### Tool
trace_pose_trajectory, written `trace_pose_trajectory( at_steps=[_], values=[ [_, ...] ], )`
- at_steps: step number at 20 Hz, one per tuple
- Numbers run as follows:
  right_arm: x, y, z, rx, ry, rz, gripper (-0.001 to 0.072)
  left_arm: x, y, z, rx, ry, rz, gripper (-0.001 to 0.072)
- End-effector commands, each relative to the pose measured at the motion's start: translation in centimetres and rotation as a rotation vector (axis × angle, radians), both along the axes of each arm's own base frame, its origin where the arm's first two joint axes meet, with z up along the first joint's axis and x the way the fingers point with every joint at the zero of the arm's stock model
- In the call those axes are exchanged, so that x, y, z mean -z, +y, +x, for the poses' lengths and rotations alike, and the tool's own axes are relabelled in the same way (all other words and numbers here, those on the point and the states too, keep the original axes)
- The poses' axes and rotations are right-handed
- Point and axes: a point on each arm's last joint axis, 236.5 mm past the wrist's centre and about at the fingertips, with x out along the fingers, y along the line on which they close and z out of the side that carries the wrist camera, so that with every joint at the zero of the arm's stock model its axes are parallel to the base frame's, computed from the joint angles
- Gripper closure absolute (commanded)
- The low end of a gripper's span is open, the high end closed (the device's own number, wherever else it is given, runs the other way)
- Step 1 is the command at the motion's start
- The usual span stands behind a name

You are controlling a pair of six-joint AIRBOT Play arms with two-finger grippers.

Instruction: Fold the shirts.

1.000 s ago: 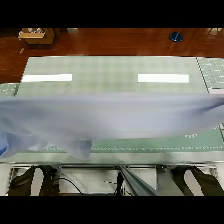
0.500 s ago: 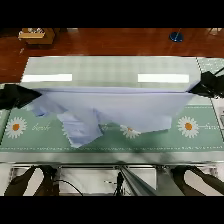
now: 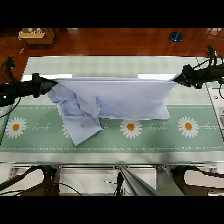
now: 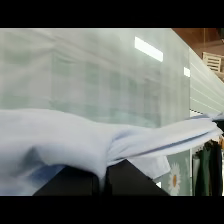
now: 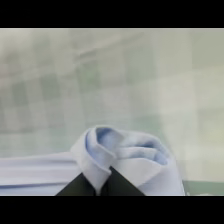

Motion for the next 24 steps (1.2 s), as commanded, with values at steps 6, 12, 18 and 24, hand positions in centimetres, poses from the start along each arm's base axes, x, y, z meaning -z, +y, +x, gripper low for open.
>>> trace_pose_trajectory(
  at_steps=[6,12,18,24],
  values=[
    [3.5,1.1,3.2,-0.058,-0.062,-0.191,0.0690,6.0,-1.3,3.6,-0.038,-0.007,0.136,0.0676],
    [4.7,2.5,3.3,-0.043,-0.030,-0.117,0.0500,7.1,-1.9,2.9,0.005,0.034,0.103,0.0319],
    [0.1,-2.5,-1.1,-0.100,0.004,-0.246,0.0209,0.1,4.2,1.5,0.110,-0.012,0.030,0.0316],
    [3.1,-9.4,-8.2,-0.060,0.246,-0.328,0.0199,7.2,7.2,-8.9,0.229,0.446,0.127,0.0056]
  ],
)
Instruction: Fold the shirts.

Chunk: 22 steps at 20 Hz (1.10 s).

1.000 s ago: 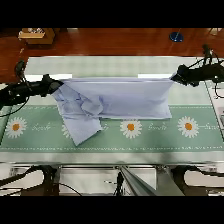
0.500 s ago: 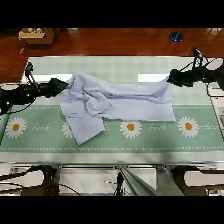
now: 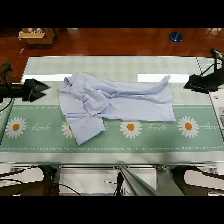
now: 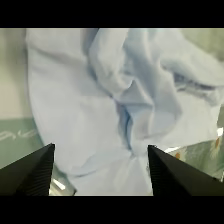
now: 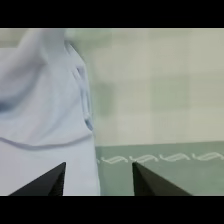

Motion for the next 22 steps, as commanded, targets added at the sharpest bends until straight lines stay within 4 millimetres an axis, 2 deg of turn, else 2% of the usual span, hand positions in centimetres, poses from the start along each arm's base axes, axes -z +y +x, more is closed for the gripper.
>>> trace_pose_trajectory(
  at_steps=[1,4,7,10,13,14,15,16,18,20,22],
  values=[
    [1.9,-2.2,-3.9,0.051,0.111,0.034,0.0180,3.3,0.3,-5.9,0.069,0.232,0.024,0.0056],
    [4.1,-1.0,-6.0,0.067,0.154,0.139,0.0163,5.6,-2.0,-7.2,0.092,0.279,0.016,0.0056],
    [5.3,-0.2,-7.0,0.058,0.184,0.168,0.0164,7.5,-4.6,-7.3,0.145,0.305,0.023,0.0056],
    [5.2,0.0,-7.0,0.057,0.181,0.179,0.0164,9.1,-7.3,-6.1,0.166,0.299,0.019,0.0056],
    [5.1,0.4,-7.1,0.054,0.188,0.195,0.0165,10.7,-9.3,-4.2,0.112,0.293,0.013,0.0068],
    [5.1,0.6,-7.4,0.050,0.197,0.200,0.0165,11.3,-9.5,-3.7,0.071,0.309,0.020,0.0227],
    [5.0,0.7,-7.6,0.045,0.205,0.204,0.0165,11.6,-9.6,-3.5,0.056,0.317,0.025,0.0496],
    [5.0,0.7,-7.6,0.044,0.207,0.206,0.0165,11.6,-9.7,-3.5,0.064,0.315,0.027,0.0645],
    [4.9,0.6,-7.7,0.044,0.206,0.202,0.0165,11.2,-9.8,-3.8,0.076,0.315,0.019,0.0675],
    [5.2,0.2,-8.2,0.059,0.220,0.206,0.0165,10.7,-9.8,-4.4,0.105,0.317,0.000,0.0675],
    [6.3,0.1,-9.9,0.098,0.256,0.255,0.0165,10.2,-9.5,-4.7,0.116,0.321,-0.016,0.0675]
  ],
)
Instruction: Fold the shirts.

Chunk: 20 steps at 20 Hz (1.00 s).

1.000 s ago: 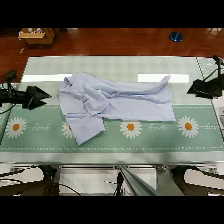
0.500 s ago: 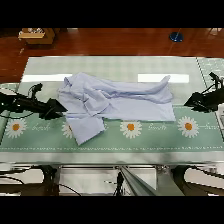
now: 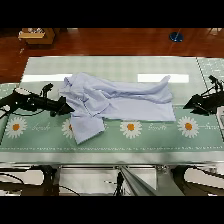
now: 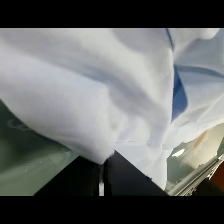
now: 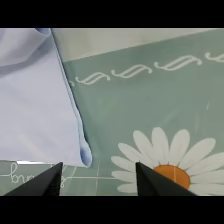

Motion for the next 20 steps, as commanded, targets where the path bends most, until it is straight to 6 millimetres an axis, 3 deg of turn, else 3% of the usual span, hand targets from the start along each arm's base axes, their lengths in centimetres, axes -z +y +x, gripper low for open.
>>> trace_pose_trajectory(
  at_steps=[1,3,4,9,14,16,17,20],
  values=[
    [1.3,0.5,-2.0,0.045,0.036,0.083,0.0164,-0.7,0.1,-0.7,0.022,0.007,-0.030,0.0675],
    [2.2,1.8,-2.7,0.075,0.025,0.167,0.0154,-0.9,0.3,-0.7,0.023,0.004,-0.035,0.0675],
    [2.8,2.3,-2.9,0.088,0.022,0.181,0.0113,-0.9,0.3,-0.7,0.024,0.003,-0.036,0.0675],
    [4.5,4.1,-1.7,0.204,-0.034,0.243,0.0113,-1.1,0.2,-0.7,0.026,-0.002,-0.035,0.0675],
    [5.8,6.0,-2.4,0.285,-0.016,0.313,0.0140,-1.1,0.2,-0.7,0.030,-0.008,-0.034,0.0675],
    [6.0,6.3,-2.6,0.293,-0.009,0.322,0.0201,-1.2,0.1,-0.6,0.026,-0.010,-0.040,0.0675],
    [5.9,6.4,-2.5,0.301,-0.014,0.330,0.0276,-1.3,0.0,-0.5,0.021,-0.012,-0.046,0.0675],
    [5.0,7.0,-1.3,0.326,-0.052,0.380,0.0645,-1.8,0.0,0.1,0.015,-0.027,-0.051,0.0675]
  ],
)
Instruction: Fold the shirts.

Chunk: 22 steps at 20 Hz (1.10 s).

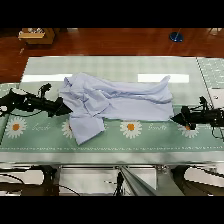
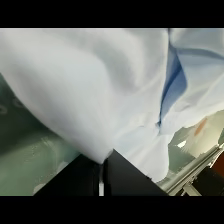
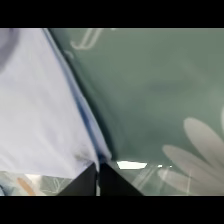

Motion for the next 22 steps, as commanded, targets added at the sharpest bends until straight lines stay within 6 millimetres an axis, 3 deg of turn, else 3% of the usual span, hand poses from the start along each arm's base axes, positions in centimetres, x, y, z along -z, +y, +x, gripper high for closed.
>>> trace_pose_trajectory(
  at_steps=[1,4,6,8,10,12,14,17,19,22],
  values=[
    [-1.6,1.3,1.6,0.035,-0.071,0.085,0.0690,-0.7,0.0,0.8,-0.003,-0.023,-0.006,0.0676],
    [-6.0,3.7,3.5,-0.020,-0.243,0.217,0.0691,-4.3,0.2,2.6,0.050,-0.146,-0.001,0.0677],
    [-10.7,3.7,5.4,-0.040,-0.385,0.228,0.0691,-10.0,0.7,5.0,0.064,-0.322,0.033,0.0677],
    [-17.7,2.9,7.9,-0.054,-0.583,0.166,0.0691,-18.7,1.2,7.1,0.034,-0.557,0.059,0.0677],
    [-27.5,2.6,9.4,-0.069,-0.837,0.074,0.0691,-29.0,1.1,7.2,0.005,-0.814,0.073,0.0677],
    [-36.8,2.8,9.0,-0.065,-1.049,-0.043,0.0691,-38.6,0.9,5.1,-0.012,-1.065,0.139,0.0677],
    [-46.2,3.0,7.2,-0.016,-1.246,-0.189,0.0692,-47.5,0.6,1.5,-0.061,-1.309,0.220,0.0677],
    [-56.6,4.1,2.7,0.062,-1.454,-0.361,0.0692,-58.7,-0.5,-5.8,-0.162,-1.652,0.315,0.0677],
    [-60.8,4.7,-0.4,0.085,-1.522,-0.500,0.0692,-62.6,-0.9,-10.8,-0.206,-1.784,0.409,0.0677],
    [-63.8,4.7,-4.5,0.115,-1.529,-0.716,0.0692,-64.4,-0.5,-16.6,-0.299,-1.805,0.560,0.0677]
  ],
)
